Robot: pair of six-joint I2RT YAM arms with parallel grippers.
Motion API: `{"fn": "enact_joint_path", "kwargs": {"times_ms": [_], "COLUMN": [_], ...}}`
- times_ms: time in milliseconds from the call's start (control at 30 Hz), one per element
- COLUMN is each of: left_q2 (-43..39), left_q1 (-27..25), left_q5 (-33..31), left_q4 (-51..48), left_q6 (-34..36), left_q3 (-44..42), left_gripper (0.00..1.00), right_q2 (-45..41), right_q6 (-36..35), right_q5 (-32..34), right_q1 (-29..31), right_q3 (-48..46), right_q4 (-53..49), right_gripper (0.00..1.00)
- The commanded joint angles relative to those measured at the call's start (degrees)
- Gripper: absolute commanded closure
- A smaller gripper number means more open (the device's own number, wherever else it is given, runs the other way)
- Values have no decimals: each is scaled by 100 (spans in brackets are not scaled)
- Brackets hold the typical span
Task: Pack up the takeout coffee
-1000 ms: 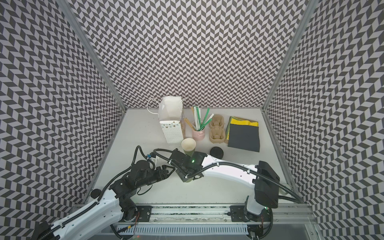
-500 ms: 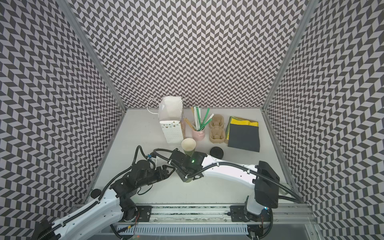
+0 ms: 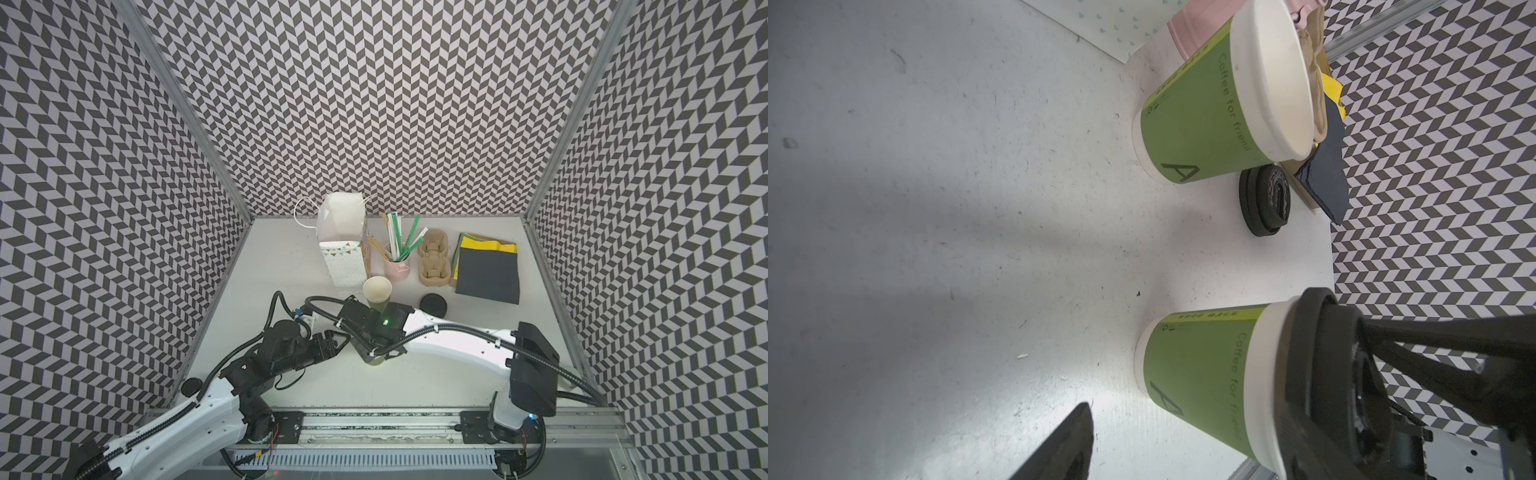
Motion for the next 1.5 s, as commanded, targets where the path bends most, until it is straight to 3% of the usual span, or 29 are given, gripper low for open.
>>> {"fn": "enact_joint_path", "kwargs": {"times_ms": [0, 833, 1133, 1467], "left_q2": [-40, -21, -29, -69], "left_q1": [11, 18, 18, 17], "left_q5": [-33, -105, -99, -103], "left_q4": [68, 6, 0, -45], "left_q6": [7, 44, 25, 40], "left_q3": [32, 112, 93, 104], "left_gripper": [28, 28, 28, 28], "right_q2": [55, 68, 158, 95], "right_q6": [46, 234, 268, 295], "right_q5": [-25, 358, 248, 582], "right_q1": [43, 140, 261, 264], "right_q3": [-110, 210, -8, -83], "right_q4": [105, -166, -79, -123], "right_gripper": [59, 60, 60, 59]}}
